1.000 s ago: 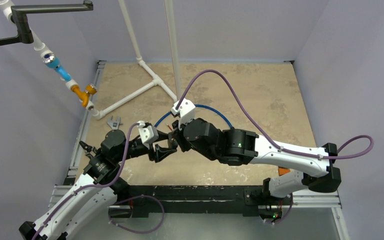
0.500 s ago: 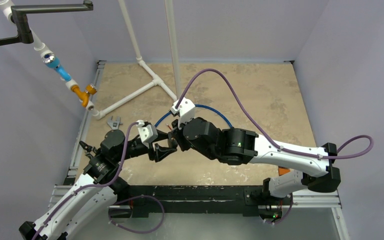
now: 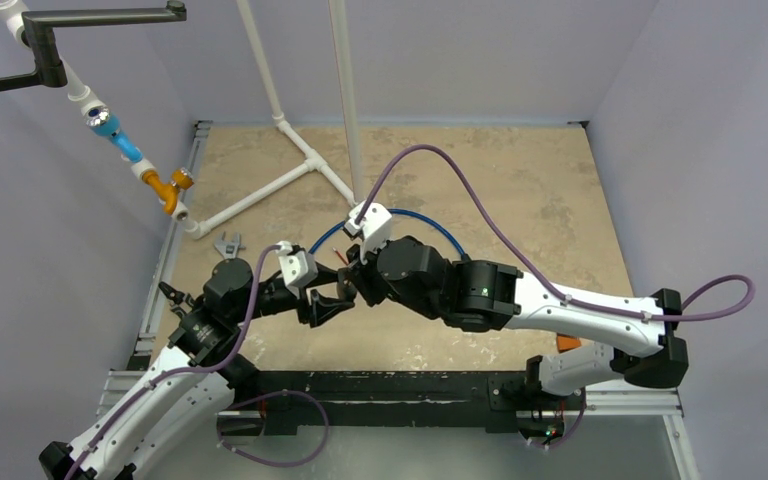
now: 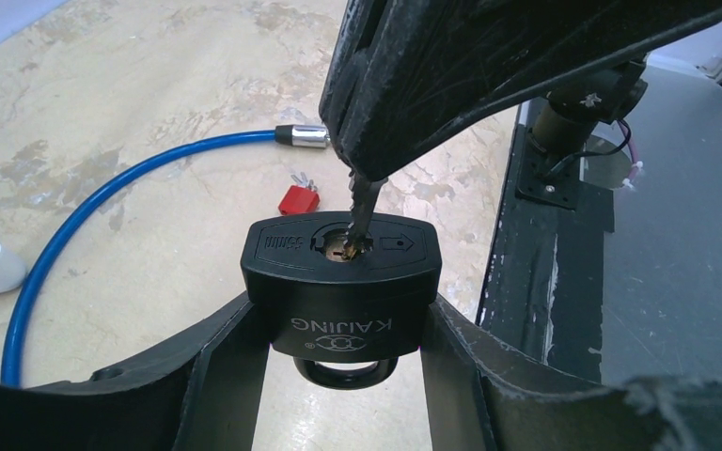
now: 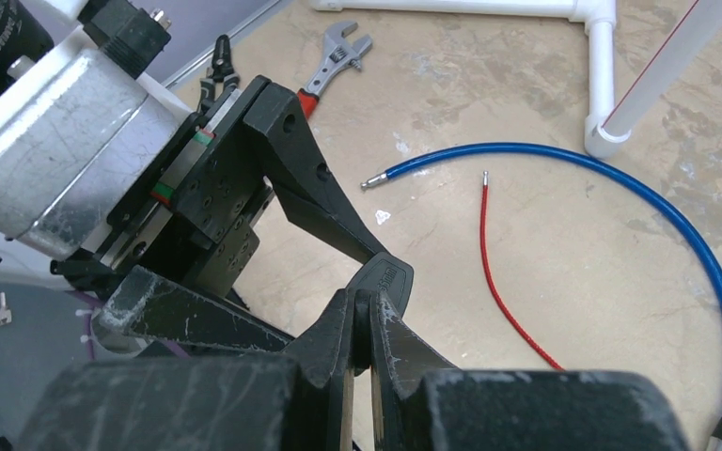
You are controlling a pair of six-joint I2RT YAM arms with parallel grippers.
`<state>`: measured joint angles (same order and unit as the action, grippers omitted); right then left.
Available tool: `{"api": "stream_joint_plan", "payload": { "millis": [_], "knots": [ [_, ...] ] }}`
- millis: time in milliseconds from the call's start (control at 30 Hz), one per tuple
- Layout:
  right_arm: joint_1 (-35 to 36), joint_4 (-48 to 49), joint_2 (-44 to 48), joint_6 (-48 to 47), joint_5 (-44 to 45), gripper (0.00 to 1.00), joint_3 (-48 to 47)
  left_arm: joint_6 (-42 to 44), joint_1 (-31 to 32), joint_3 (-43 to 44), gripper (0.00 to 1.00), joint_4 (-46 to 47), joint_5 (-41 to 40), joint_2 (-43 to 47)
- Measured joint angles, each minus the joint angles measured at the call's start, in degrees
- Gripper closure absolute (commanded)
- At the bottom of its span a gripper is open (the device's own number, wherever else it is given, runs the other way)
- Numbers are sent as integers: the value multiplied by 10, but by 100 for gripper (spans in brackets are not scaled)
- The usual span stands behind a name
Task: Unlock with the key
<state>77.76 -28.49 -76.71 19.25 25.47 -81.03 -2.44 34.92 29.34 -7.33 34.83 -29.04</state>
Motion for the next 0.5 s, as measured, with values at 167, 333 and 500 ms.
{"api": "stream_joint_plan", "payload": {
  "millis": [167,333,500],
  "knots": [
    [-2,25,29,-12,-24,100,32,-4,0,0,100,3,21,-3],
    [-2,26,28,-17,-25,100,33,-6,0,0,100,7,25,-3],
    [-2,25,17,-17,-23,100,32,-6,0,0,100,-8,21,-4]
  ]
}}
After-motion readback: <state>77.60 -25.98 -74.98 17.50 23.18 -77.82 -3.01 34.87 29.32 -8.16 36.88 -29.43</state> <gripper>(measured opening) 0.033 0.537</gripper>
